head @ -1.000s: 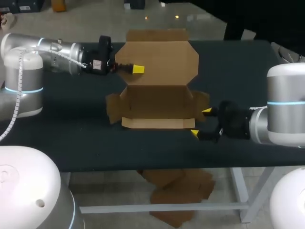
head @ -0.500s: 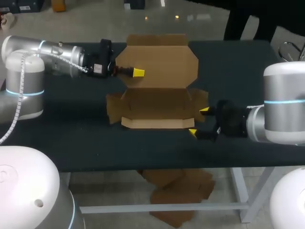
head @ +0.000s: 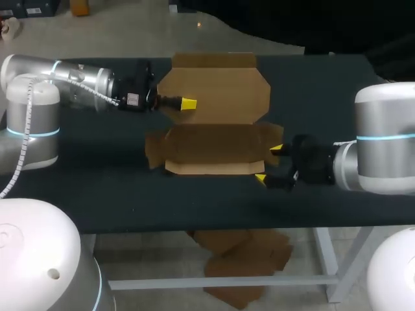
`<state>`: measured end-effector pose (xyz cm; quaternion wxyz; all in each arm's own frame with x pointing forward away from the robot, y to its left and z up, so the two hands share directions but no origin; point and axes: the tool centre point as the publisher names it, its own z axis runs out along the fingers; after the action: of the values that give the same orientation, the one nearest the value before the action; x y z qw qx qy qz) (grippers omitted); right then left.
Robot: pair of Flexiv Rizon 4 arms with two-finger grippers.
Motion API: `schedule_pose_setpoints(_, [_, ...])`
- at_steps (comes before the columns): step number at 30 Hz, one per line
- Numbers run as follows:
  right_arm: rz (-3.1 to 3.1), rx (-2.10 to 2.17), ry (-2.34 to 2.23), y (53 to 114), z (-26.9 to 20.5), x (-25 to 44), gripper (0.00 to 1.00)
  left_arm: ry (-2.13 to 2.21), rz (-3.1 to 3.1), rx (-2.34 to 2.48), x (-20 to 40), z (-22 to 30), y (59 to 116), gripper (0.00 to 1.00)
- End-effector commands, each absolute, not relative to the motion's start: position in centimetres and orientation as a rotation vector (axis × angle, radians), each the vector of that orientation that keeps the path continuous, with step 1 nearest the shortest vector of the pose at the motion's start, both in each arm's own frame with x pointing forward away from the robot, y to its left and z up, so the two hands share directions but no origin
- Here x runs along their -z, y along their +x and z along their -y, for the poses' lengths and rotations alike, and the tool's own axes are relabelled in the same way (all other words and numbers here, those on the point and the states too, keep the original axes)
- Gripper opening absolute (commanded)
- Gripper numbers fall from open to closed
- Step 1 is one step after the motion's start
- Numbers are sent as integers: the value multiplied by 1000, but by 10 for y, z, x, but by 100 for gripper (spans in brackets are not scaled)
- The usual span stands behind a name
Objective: Assemble the packaging by folding the flat box into shape, placing the metal phone stand inside, and closing the box properly
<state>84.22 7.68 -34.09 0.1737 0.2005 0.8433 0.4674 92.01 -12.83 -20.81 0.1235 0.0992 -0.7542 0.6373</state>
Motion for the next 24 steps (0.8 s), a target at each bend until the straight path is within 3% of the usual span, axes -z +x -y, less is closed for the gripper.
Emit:
schedule_pose_setpoints(1, [-2368,-1325,583,845,-81,342,100,299,2215,-1862,207,127,915,0])
schedule_pose_setpoints(7, [-2303,-1330,608,849,-91,343,100,314,2202,-1865,205,126,921,0])
schedule_pose_setpoints(8, [-2299,-1335,607,849,-94,342,45,319,2195,-1869,204,126,922,0])
schedule_pose_setpoints(10, [-2282,-1319,603,849,-101,343,7,323,2189,-1872,203,125,924,0])
schedule_pose_setpoints(11, [-2270,-1315,607,848,-107,343,0,325,2182,-1876,203,125,925,0])
schedule_pose_setpoints(24, [-2231,-1317,675,862,-161,375,0,326,2179,-1864,205,126,928,0])
